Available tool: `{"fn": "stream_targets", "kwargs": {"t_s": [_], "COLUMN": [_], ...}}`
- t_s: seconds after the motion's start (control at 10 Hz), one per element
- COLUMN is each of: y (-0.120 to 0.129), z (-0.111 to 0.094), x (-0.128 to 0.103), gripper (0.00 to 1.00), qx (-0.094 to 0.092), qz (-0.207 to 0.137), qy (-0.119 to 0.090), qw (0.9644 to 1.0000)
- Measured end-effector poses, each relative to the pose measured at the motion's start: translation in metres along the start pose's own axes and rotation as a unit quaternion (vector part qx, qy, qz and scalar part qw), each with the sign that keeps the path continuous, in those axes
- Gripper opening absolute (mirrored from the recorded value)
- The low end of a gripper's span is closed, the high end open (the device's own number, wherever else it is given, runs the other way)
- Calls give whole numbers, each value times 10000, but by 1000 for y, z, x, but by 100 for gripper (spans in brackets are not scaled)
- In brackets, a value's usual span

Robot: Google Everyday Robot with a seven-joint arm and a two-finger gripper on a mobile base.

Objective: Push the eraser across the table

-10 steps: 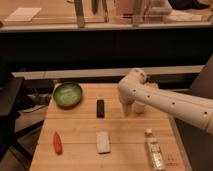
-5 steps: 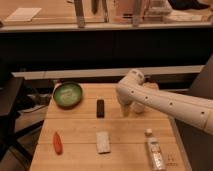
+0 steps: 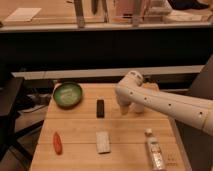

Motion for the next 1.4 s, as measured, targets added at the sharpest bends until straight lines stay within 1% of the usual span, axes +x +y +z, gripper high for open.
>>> {"fn": "stream_targets", "kwargs": {"t_s": [0.2, 0.3, 0.4, 0.6, 0.9, 1.2, 1.4], "y": [0, 1, 1, 0, 5, 9, 12], "z": [2, 7, 10, 16, 29, 37, 44], "x": [-1, 0, 1, 1, -8, -8, -18], "gripper": [45, 31, 21, 6, 5, 5, 5], "qx": [6, 0, -4, -13, -33, -51, -77], "qz": [-20, -39, -58, -85, -192, -247, -356], "qy": [-3, -6, -11, -25, -78, -101, -118], "qw": [10000, 10000, 10000, 10000, 9998, 9996, 9993]}}
